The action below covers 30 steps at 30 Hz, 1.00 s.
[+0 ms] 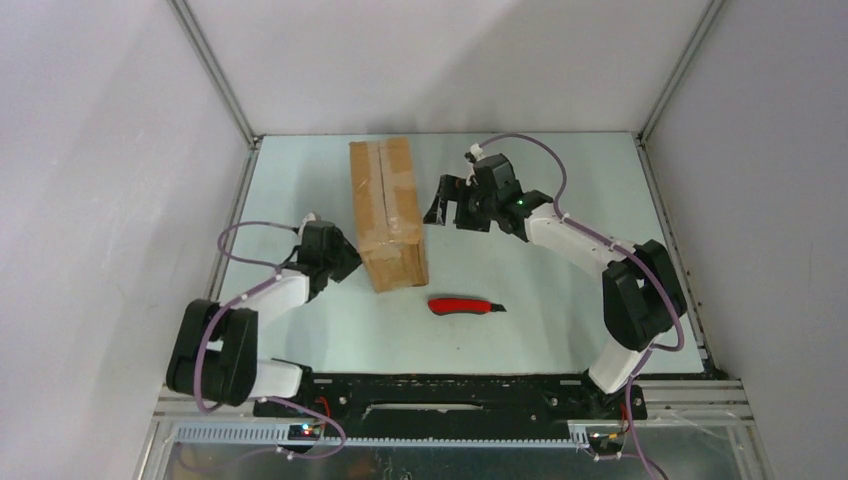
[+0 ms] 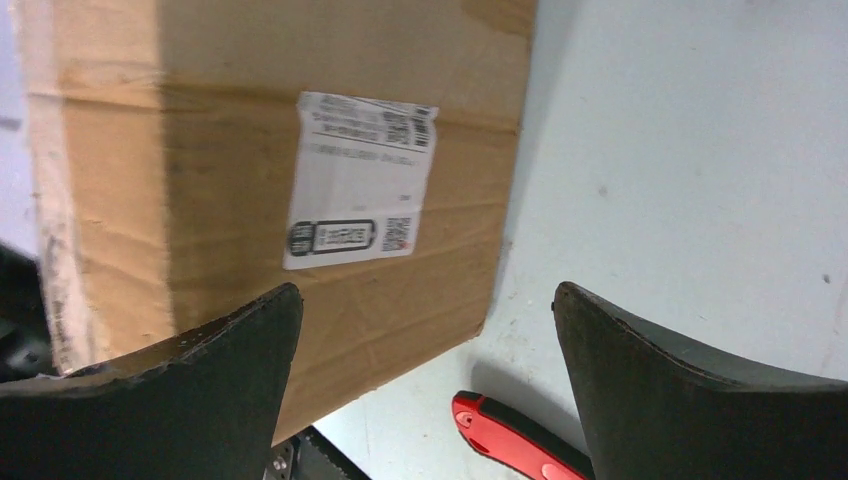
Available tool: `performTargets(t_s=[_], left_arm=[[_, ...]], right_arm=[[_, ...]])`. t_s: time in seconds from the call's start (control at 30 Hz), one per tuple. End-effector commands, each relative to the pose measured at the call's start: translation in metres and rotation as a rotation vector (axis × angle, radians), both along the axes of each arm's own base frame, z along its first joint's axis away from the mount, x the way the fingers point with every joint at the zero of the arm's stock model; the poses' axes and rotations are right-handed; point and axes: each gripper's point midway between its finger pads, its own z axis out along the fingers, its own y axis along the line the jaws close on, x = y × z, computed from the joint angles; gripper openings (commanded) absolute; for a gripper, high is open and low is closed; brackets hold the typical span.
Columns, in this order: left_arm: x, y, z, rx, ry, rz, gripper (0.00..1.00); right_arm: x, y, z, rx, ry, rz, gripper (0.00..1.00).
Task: Unpack the express box
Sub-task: Adjust the express box at the center of the board.
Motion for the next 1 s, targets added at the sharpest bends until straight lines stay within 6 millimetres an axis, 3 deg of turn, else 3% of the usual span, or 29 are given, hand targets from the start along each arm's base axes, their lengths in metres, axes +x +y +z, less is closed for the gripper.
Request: performTargets(t_s=[0.0, 0.17, 0.3, 0.4, 0.47, 0.53, 0.6, 0.73, 0.97], left_arm=[[-0.004, -0.001, 0.029, 0.039, -0.047, -0.051, 0.45], [-0.020, 0.028, 0.055, 0.158, -0.087, 0.011, 0.59], [-0.031, 0.029, 0.077, 0.161, -0.128, -0.016, 0.69], [-0.043, 0.028, 0.095, 0.170, -0.162, -0.065, 0.80], [-0.055, 0.026, 0.104, 0.174, -0.175, -0.111, 0.89], [-0.063, 0.025, 0.119, 0.180, -0.207, -0.148, 0.93], [-0.074, 0.026, 0.130, 0.188, -0.222, -0.168, 0.98], [-0.089, 0.023, 0.151, 0.184, -0.264, -0.219, 1.00], [-0.103, 0.019, 0.179, 0.158, -0.330, -0.251, 1.00]], right_arm=[[0.006, -0.022, 0.019, -0.072, -0.033, -0.111, 0.99], [-0.034, -0.071, 0.002, -0.190, -0.014, -0.195, 0.99], [-0.086, -0.092, -0.013, -0.262, 0.017, -0.236, 0.99], [-0.136, -0.088, -0.034, -0.206, 0.113, -0.265, 0.99], [-0.166, -0.072, -0.040, -0.135, 0.157, -0.298, 0.99], [-0.182, -0.064, -0.047, -0.117, 0.192, -0.351, 1.00], [-0.187, -0.056, -0.058, -0.096, 0.227, -0.390, 0.99], [-0.183, -0.047, -0.084, -0.100, 0.269, -0.441, 1.00], [-0.158, -0.044, -0.111, -0.108, 0.306, -0.468, 1.00]])
